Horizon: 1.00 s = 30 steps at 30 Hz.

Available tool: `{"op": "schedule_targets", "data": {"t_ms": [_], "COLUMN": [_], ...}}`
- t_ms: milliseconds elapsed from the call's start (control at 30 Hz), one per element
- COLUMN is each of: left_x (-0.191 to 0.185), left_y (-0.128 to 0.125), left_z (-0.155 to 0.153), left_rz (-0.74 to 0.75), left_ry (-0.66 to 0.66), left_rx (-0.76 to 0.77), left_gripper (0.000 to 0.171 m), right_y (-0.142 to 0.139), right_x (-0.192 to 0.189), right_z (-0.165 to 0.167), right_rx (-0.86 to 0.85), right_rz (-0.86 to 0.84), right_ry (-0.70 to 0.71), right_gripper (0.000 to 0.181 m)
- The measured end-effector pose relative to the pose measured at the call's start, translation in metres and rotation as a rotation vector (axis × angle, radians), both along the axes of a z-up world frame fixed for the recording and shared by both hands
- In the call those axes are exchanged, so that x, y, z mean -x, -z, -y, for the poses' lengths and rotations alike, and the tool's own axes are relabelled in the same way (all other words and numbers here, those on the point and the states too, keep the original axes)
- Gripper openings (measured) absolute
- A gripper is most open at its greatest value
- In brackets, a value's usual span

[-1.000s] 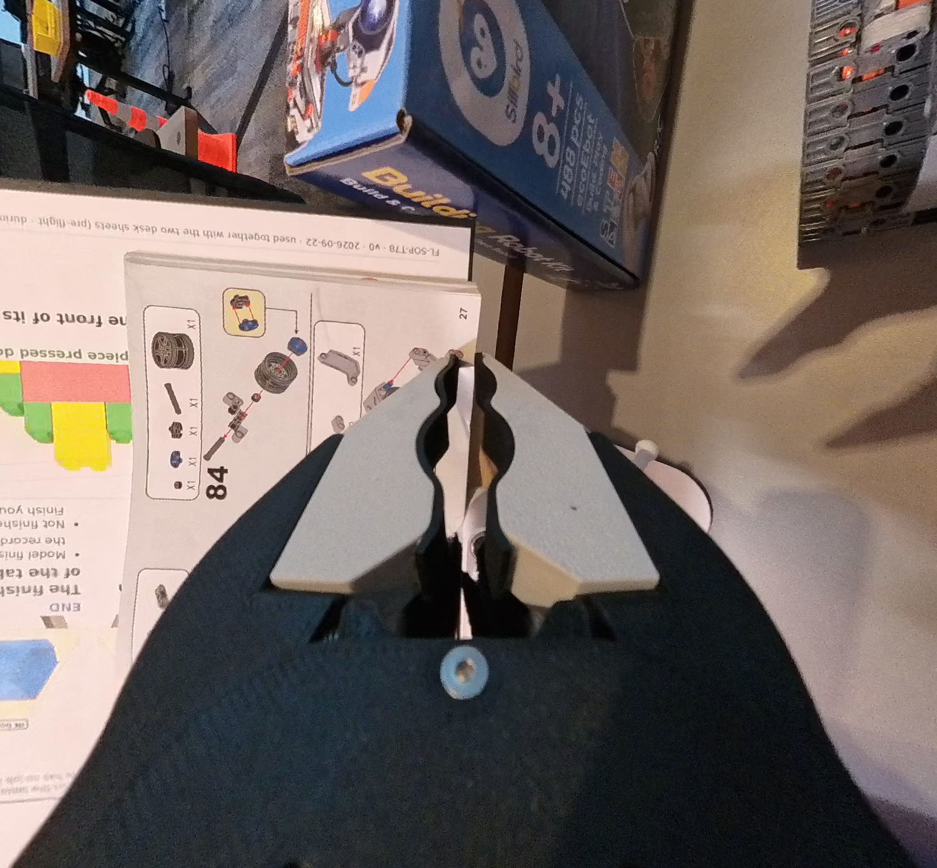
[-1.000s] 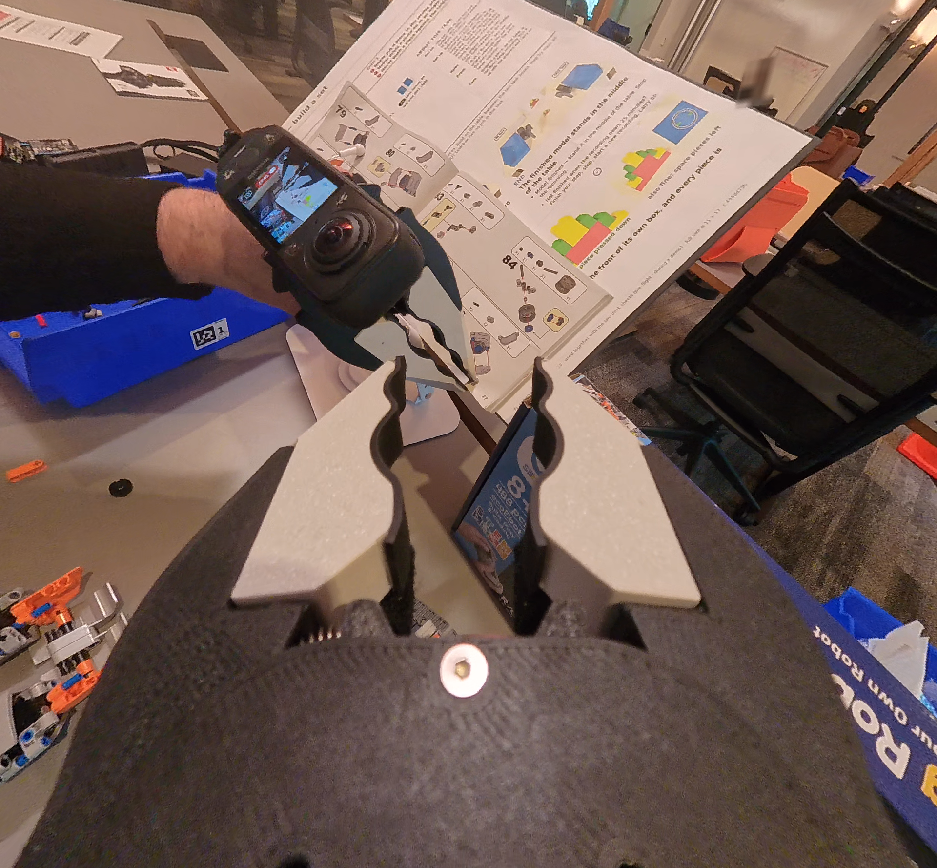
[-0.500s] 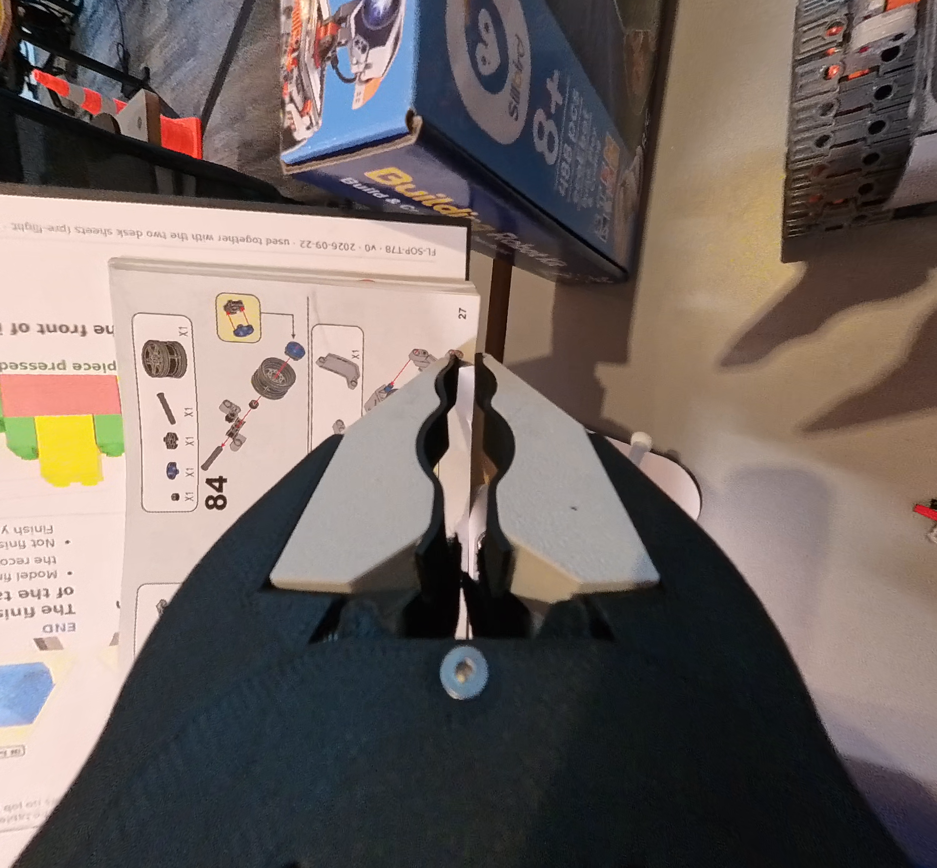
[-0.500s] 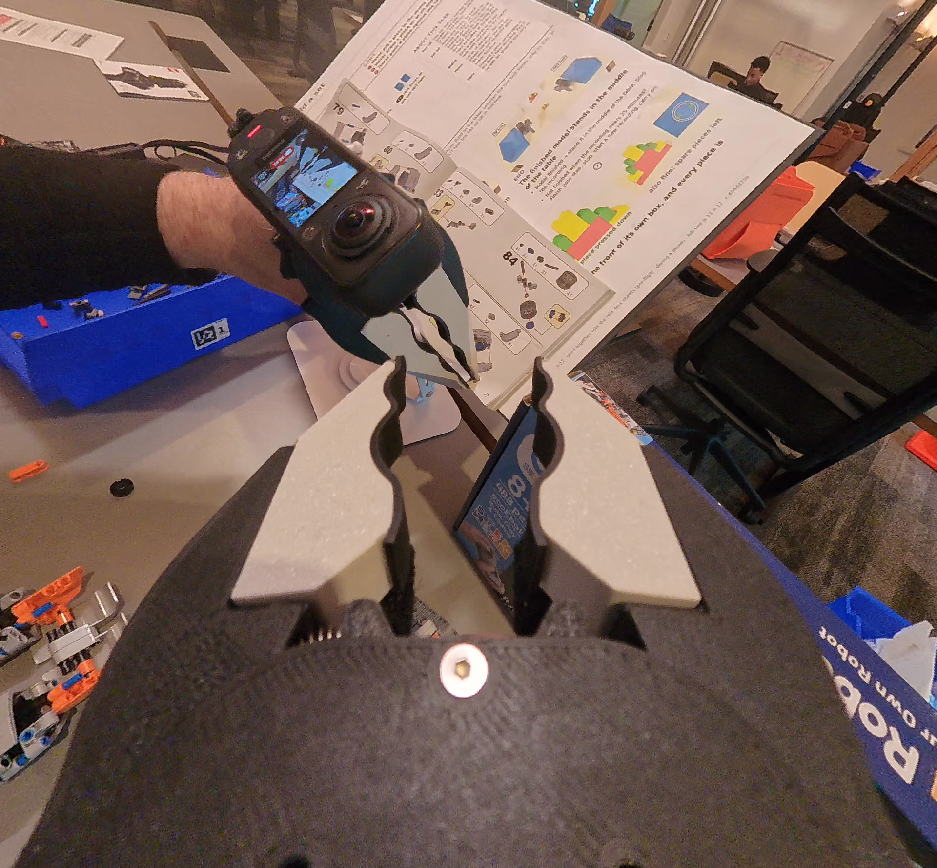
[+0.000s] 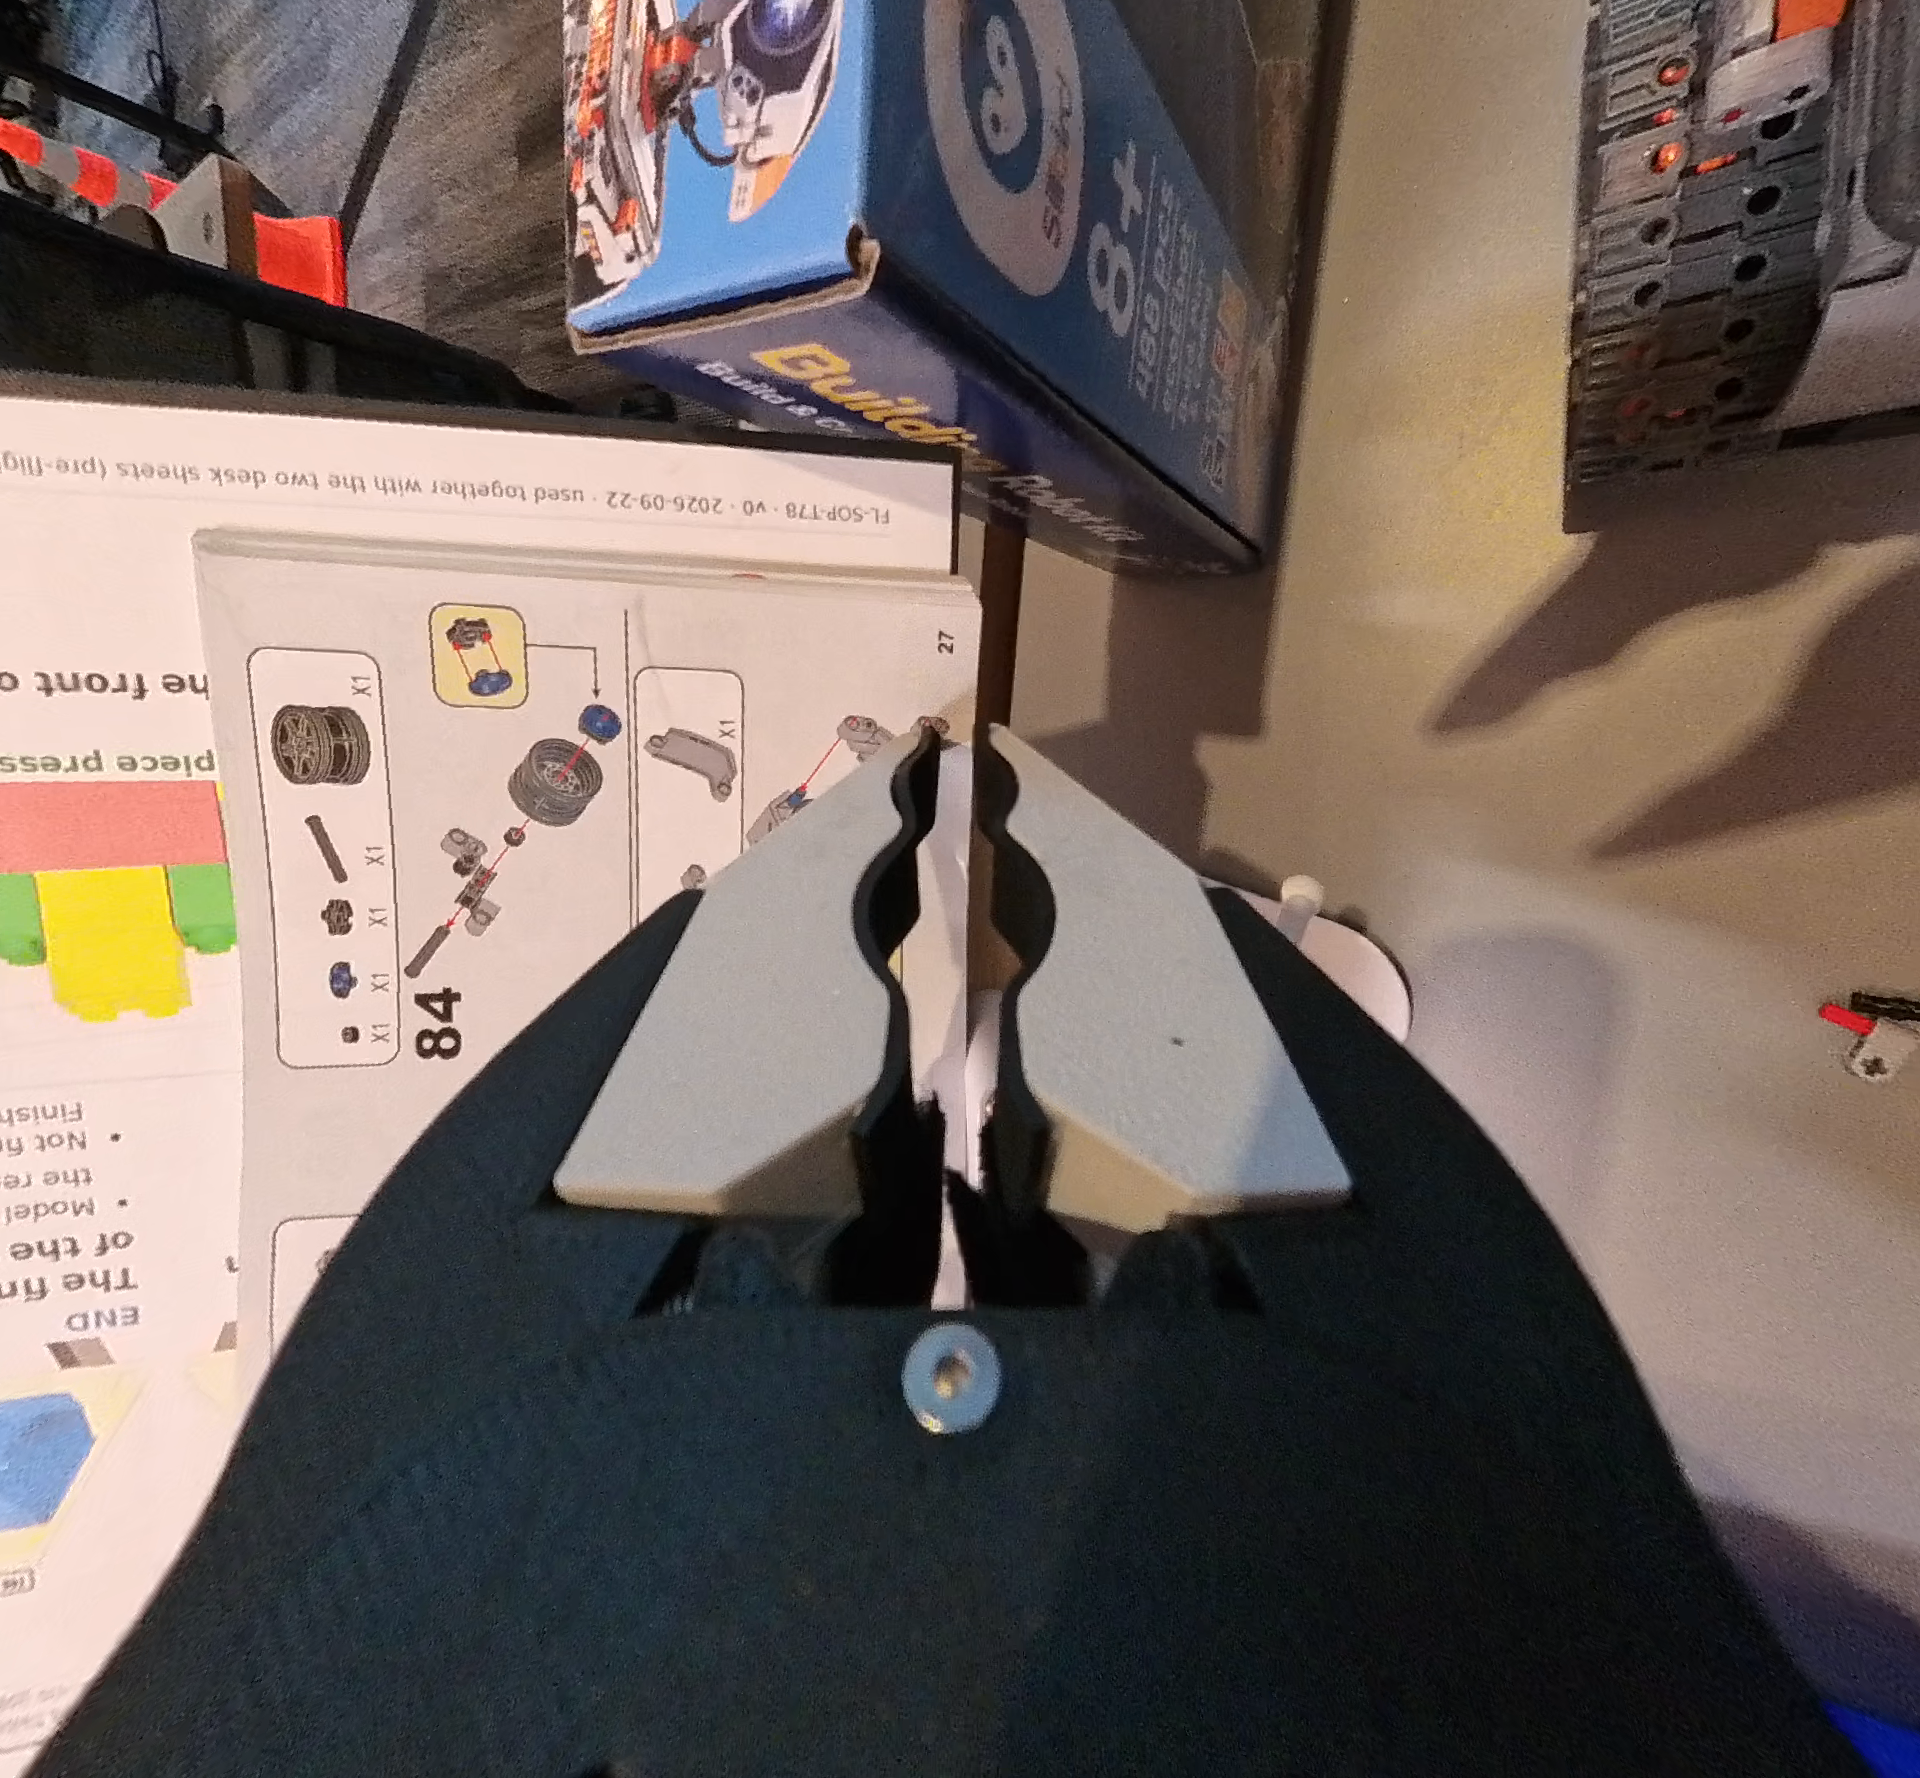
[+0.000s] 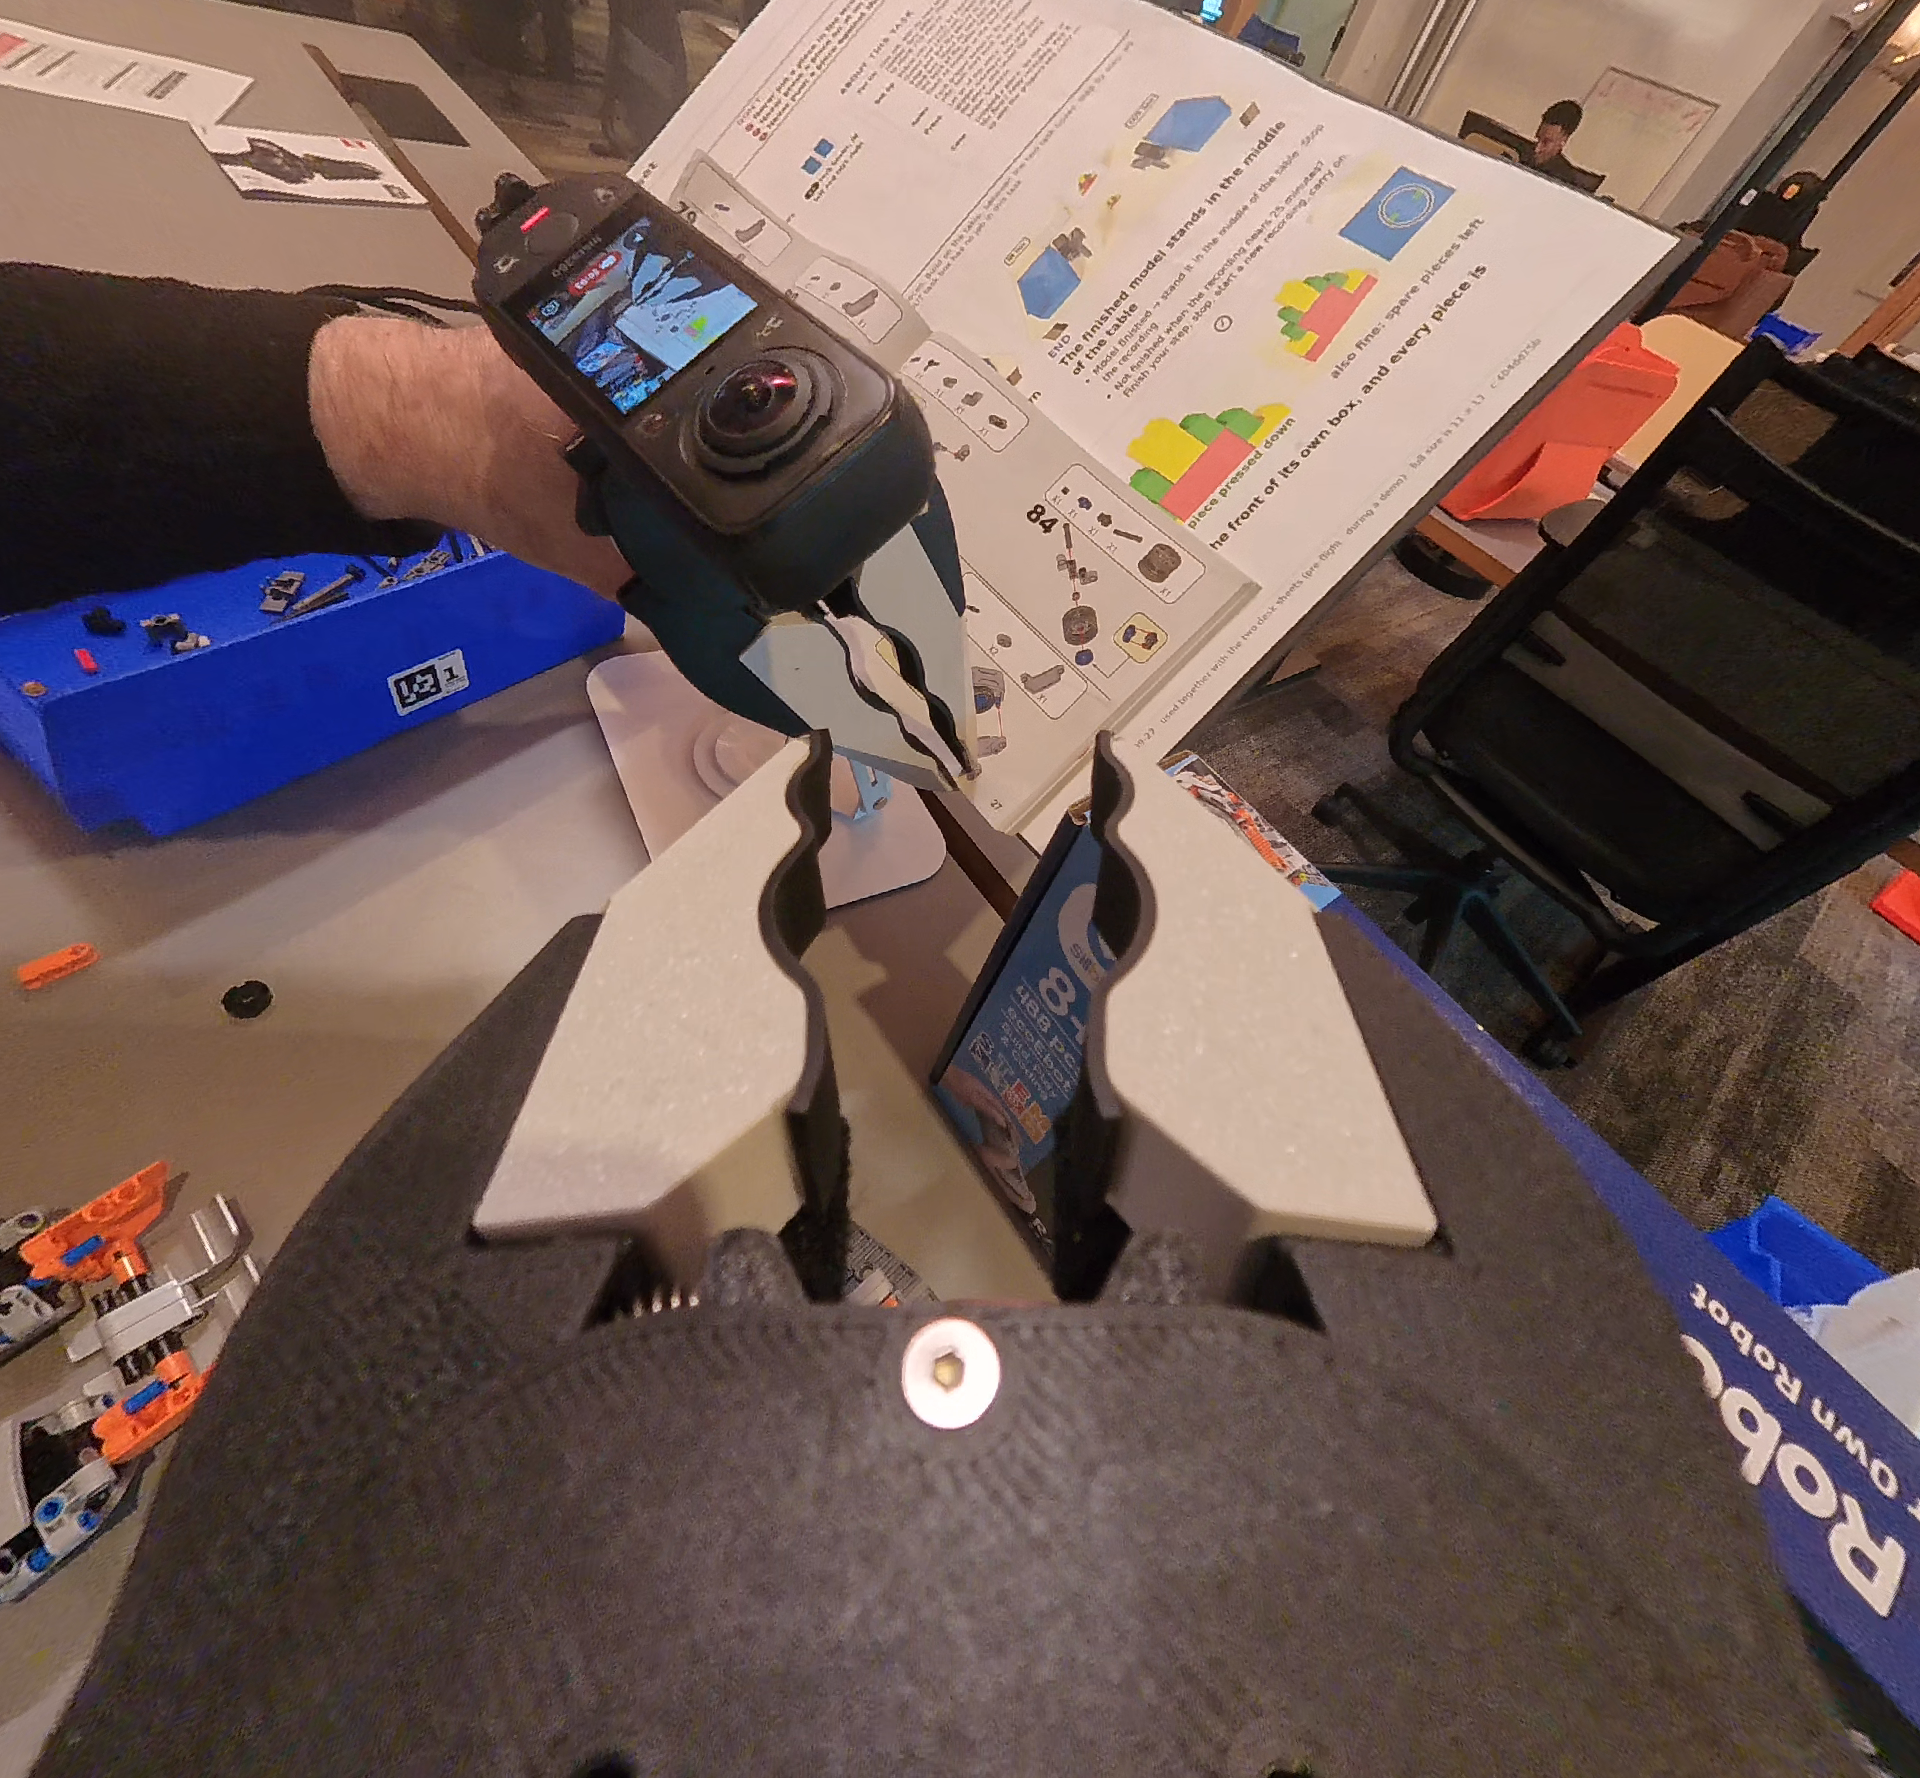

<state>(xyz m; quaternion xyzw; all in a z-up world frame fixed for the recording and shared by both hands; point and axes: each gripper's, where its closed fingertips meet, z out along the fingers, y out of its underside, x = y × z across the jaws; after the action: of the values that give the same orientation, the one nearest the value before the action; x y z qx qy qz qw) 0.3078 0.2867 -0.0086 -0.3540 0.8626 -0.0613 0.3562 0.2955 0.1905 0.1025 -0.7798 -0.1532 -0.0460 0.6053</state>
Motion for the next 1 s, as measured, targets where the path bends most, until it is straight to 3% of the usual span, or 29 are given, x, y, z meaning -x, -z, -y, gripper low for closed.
{"op": "schedule_targets", "data": {"t_ms": [267,533,667,1000], "left_x": [-0.0003,-0.0012,-0.0059,-0.0091], "left_y": [-0.0001,0.0032,0.0009,0.0020], "left_z": [-0.0005,-0.0019,-0.0062,-0.0079], "left_rz": [0.015,0.080,0.149,0.168], "left_ry": [0.012,0.029,0.031,0.023], "left_rx": [-0.049,-0.226,-0.311,-0.281], "left_gripper": [0.003,0.012,0.003,0.000], "right_y": [0.0003,0.0008,0.0003,-0.0002], "right_x": [-0.0008,-0.0013,-0.0017,-0.0052], "right_z": [-0.0001,-0.0004,0.0002,0.0015], "right_rx": [0.000,0.001,-0.001,-0.005], "right_rz": [-0.003,-0.007,-0.008,-0.014], "right_ry": [0.000,-0.002,-0.001,0.003], "right_gripper": [0.048,0.048,0.048,0.048]}}
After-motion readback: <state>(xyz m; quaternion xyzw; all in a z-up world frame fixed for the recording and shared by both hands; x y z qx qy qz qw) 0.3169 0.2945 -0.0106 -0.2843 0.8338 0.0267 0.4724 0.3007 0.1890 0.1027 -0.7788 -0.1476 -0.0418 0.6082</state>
